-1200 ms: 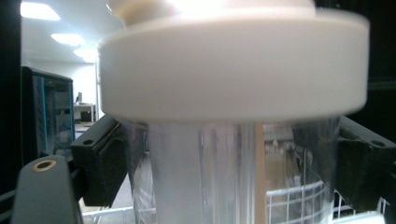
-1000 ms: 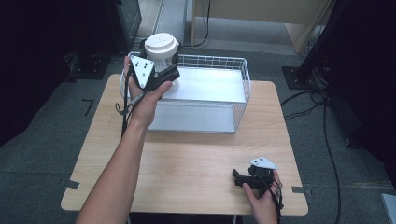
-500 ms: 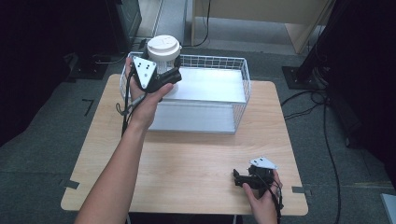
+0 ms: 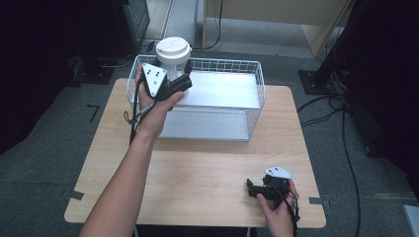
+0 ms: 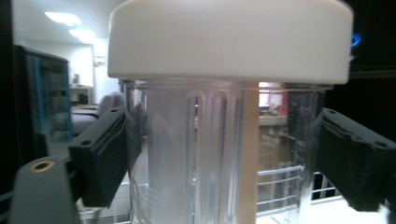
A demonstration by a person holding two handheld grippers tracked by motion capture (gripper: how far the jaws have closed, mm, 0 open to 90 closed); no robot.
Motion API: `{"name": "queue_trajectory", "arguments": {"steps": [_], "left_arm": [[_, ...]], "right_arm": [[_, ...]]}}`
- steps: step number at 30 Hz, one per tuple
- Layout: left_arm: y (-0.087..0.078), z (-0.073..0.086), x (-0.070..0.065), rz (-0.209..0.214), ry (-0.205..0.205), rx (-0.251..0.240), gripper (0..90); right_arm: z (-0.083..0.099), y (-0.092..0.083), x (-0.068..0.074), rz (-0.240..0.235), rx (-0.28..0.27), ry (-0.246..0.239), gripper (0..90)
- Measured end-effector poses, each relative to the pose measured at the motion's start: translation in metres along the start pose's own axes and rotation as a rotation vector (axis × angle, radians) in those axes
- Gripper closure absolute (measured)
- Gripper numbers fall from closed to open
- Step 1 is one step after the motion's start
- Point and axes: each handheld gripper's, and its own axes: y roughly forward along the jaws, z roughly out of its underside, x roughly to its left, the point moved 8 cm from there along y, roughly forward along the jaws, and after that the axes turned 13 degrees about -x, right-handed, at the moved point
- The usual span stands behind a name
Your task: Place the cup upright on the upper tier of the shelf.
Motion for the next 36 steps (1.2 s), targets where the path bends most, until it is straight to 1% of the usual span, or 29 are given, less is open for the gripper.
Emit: {"name": "queue_trajectory", "arguments": {"steps": [1, 3, 6, 9, 11, 12, 14, 16, 21, 23, 31, 36], "left_arm": [[-0.001, 0.000, 0.000, 0.000, 0.001, 0.005, 10.9], [-0.004, 0.000, -0.001, 0.015, -0.005, 0.016, 8.5], [-0.009, 0.000, -0.003, 0.036, 0.013, 0.037, 3.8], [-0.012, 0.001, -0.002, 0.037, 0.013, 0.052, 1.3], [-0.015, 0.001, 0.001, 0.030, -0.018, 0.061, 1.2], [-0.016, 0.000, 0.002, 0.024, -0.023, 0.061, 1.0], [-0.019, 0.000, 0.004, 0.028, -0.041, 0.066, 0.9], [-0.023, -0.002, 0.005, 0.026, -0.037, 0.063, 0.9], [-0.034, -0.002, 0.006, 0.034, -0.040, 0.060, 0.9], [-0.038, -0.002, 0.007, 0.030, -0.042, 0.062, 0.8], [-0.057, 0.002, 0.010, 0.033, -0.028, 0.063, 0.9], [-0.071, -0.002, 0.013, 0.042, -0.029, 0.048, 0.9]], "right_arm": [[0.000, 0.000, 0.000, 0.000, 0.000, 0.000, 0.0], [0.000, 0.000, 0.000, 0.000, 0.000, 0.000, 0.0], [0.000, 0.000, 0.000, 0.000, 0.000, 0.000, 0.0], [0.000, 0.000, 0.000, 0.000, -0.001, 0.000, 0.0], [0.000, 0.000, 0.000, 0.000, -0.001, 0.001, 0.0], [0.000, 0.000, 0.000, 0.000, -0.001, 0.001, 0.0], [0.000, 0.000, 0.000, 0.000, -0.001, 0.001, 0.0], [0.000, 0.000, 0.000, 0.000, 0.000, 0.001, 0.0], [0.000, 0.000, 0.000, 0.000, 0.000, 0.001, 0.0], [0.000, 0.000, 0.000, 0.000, 0.000, 0.001, 0.0], [0.000, 0.000, 0.000, 0.000, 0.000, 0.001, 0.0], [0.000, 0.000, 0.000, 0.000, 0.000, 0.001, 0.0]]}}
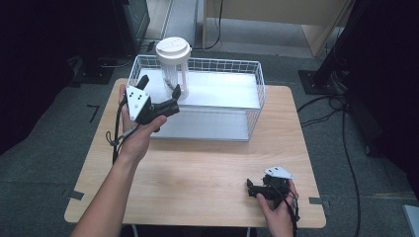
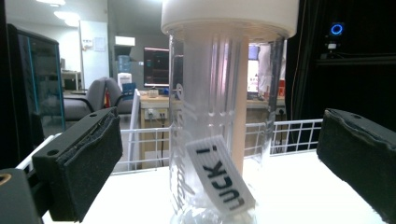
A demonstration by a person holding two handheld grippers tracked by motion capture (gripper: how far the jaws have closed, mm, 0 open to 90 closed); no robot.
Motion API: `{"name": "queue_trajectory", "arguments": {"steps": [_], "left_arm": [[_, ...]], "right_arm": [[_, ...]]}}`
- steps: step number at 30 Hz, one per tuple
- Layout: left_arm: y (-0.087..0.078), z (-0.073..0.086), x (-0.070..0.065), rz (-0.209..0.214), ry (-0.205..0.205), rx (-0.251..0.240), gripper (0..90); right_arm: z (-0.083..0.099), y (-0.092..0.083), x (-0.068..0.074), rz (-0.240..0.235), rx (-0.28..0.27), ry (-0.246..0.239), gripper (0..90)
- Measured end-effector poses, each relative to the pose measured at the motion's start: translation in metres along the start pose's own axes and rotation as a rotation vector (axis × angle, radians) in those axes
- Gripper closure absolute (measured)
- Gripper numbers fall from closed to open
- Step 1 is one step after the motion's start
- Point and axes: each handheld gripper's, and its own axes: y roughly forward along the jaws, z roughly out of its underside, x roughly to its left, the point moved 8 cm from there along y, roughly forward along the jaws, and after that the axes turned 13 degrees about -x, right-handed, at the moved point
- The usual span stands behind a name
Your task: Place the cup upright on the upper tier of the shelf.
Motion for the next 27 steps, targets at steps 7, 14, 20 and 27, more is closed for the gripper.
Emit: {"name": "queue_trajectory", "arguments": {"steps": [7, 14, 20, 27], "left_arm": [[-0.024, -0.002, -0.001, 0.015, -0.026, -0.004, 0.9], [-0.058, -0.001, -0.003, 0.030, -0.034, -0.012, 0.9], [-0.086, 0.002, -0.003, 0.031, -0.052, 0.001, 0.9], [-0.112, 0.018, 0.012, -0.007, -0.047, 0.034, 0.9]], "right_arm": [[0.000, 0.000, 0.000, 0.000, -0.001, 0.000, 0.0], [0.000, 0.000, 0.000, 0.004, -0.001, 0.003, 0.0], [0.000, 0.000, 0.000, 0.005, 0.001, 0.003, 0.0], [0.000, 0.000, 0.000, 0.004, 0.002, 0.004, 0.0]]}}
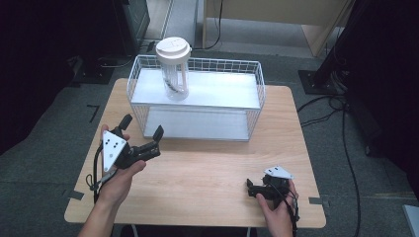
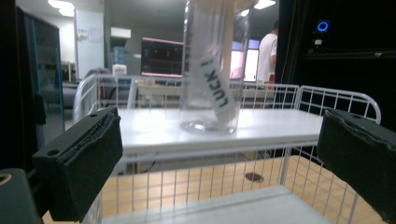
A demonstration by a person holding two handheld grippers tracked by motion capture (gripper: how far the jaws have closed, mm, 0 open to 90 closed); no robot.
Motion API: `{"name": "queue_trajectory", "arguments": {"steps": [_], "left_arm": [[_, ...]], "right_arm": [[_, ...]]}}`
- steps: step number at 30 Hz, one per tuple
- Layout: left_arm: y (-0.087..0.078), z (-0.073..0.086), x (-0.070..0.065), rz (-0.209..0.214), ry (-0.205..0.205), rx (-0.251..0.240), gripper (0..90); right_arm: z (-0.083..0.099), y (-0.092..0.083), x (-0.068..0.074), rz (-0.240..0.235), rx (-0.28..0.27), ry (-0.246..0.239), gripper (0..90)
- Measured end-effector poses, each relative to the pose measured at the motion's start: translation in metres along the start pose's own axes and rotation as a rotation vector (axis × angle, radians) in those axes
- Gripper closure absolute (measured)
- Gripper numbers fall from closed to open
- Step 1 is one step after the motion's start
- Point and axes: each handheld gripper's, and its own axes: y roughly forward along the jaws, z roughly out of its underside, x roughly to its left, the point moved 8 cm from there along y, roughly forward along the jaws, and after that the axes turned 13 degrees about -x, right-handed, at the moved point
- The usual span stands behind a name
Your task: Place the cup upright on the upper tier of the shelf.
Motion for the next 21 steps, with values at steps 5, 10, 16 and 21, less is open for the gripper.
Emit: {"name": "queue_trajectory", "arguments": {"steps": [5, 10, 16, 21], "left_arm": [[-0.020, 0.016, 0.016, -0.040, 0.014, 0.028, 0.9], [-0.038, 0.029, 0.028, -0.067, 0.029, 0.058, 0.9], [-0.059, 0.046, 0.043, -0.091, 0.062, 0.108, 0.9], [-0.075, 0.059, 0.055, -0.111, 0.083, 0.143, 0.9]], "right_arm": [[0.000, 0.000, 0.000, 0.001, -0.001, 0.000, 0.0], [0.000, 0.000, 0.000, 0.001, -0.001, 0.000, 0.0], [0.000, 0.000, 0.000, 0.001, -0.001, 0.000, 0.0], [0.000, 0.000, 0.000, 0.000, -0.001, 0.000, 0.0]]}}
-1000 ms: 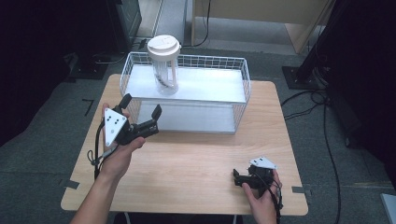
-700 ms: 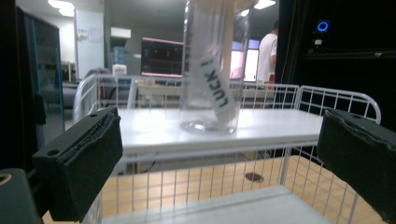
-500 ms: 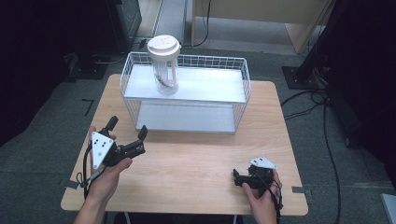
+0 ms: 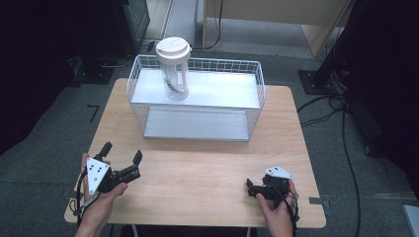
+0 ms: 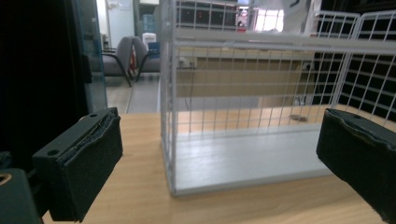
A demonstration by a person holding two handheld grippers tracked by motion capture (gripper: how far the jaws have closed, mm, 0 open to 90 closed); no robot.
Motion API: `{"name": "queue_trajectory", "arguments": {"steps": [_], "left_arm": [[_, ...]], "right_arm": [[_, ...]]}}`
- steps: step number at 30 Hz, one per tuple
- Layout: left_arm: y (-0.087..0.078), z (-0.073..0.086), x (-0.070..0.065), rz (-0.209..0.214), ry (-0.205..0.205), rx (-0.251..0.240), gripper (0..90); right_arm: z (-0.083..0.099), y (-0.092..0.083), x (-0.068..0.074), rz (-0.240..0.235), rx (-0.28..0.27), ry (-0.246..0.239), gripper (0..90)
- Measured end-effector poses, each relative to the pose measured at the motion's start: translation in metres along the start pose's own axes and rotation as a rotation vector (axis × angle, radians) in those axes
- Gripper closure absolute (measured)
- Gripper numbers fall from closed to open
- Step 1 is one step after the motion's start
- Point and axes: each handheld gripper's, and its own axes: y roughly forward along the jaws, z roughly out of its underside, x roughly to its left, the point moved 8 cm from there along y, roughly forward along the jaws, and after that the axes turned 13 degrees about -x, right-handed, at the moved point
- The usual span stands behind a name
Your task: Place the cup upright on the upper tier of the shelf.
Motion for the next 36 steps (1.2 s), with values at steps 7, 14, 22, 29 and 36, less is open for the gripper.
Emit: {"name": "queue_trajectory", "arguments": {"steps": [7, 14, 22, 29, 36], "left_arm": [[-0.018, 0.027, 0.029, -0.063, 0.000, 0.153, 0.9], [-0.036, 0.051, 0.057, -0.111, 0.011, 0.296, 0.9], [-0.045, 0.079, 0.071, -0.106, -0.006, 0.480, 1.0], [-0.044, 0.089, 0.080, -0.168, -0.032, 0.604, 1.0], [-0.043, 0.094, 0.080, -0.168, -0.020, 0.655, 1.0]], "right_arm": [[0.000, 0.000, 0.000, 0.001, 0.000, 0.001, 0.0], [0.000, 0.000, 0.000, 0.001, 0.000, 0.001, 0.0], [0.000, 0.000, 0.000, 0.001, 0.000, 0.000, 0.0], [0.001, -0.001, 0.000, -0.003, 0.001, -0.001, 0.0], [0.001, -0.002, 0.001, -0.005, 0.000, -0.006, 0.0]]}}
